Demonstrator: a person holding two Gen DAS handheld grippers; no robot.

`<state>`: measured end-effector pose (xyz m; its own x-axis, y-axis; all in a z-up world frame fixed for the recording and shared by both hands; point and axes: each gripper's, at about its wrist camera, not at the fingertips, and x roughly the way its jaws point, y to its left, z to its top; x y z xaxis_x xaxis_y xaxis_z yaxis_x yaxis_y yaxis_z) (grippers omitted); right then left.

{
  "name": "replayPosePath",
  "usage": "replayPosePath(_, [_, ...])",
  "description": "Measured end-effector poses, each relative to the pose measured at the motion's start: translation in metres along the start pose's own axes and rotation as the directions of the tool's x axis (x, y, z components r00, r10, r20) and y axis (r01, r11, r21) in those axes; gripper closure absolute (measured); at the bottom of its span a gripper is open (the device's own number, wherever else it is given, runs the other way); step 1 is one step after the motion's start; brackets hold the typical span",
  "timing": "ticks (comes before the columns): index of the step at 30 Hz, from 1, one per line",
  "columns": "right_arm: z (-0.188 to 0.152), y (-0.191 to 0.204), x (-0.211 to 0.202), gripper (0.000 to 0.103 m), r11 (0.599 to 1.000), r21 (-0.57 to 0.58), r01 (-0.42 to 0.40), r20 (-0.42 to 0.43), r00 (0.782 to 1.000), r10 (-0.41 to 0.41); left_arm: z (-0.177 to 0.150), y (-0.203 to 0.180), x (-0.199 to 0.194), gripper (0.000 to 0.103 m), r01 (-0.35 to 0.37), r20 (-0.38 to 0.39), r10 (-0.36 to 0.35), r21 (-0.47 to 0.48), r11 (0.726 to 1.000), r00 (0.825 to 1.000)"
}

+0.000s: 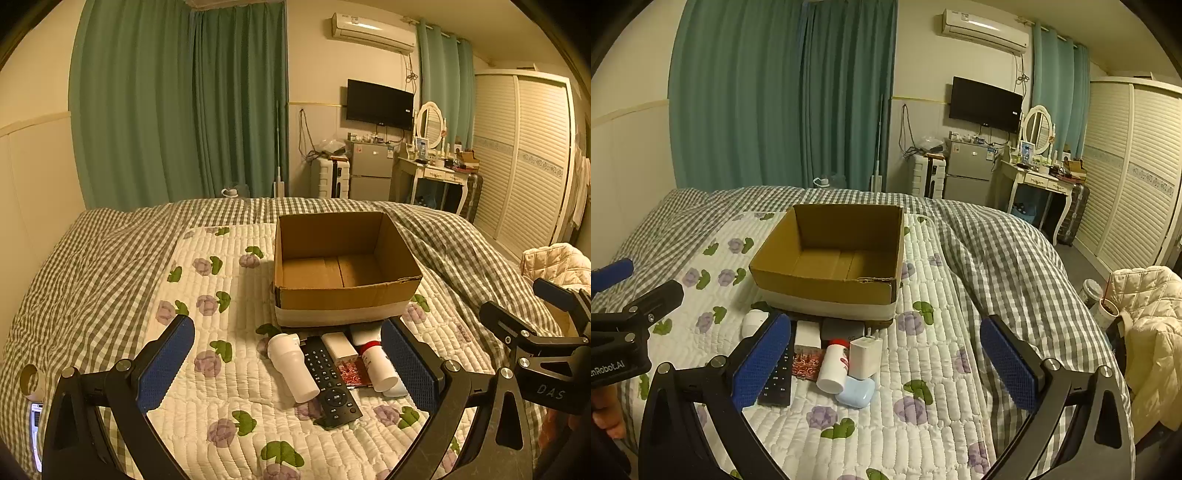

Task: Organize rigid objects

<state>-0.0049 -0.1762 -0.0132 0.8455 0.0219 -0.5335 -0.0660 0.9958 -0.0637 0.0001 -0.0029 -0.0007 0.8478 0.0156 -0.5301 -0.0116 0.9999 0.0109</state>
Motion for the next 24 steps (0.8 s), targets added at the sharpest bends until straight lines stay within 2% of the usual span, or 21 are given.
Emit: replayPosePath(24, [0.0011, 0.0002, -0.0001, 0.000, 1.000, 0.005, 0.009, 0.001, 1.000, -0.009, 0.0005, 0.0011, 0.0001, 0.000, 0.000, 0.000, 0.000, 0.000, 1.000, 1.000])
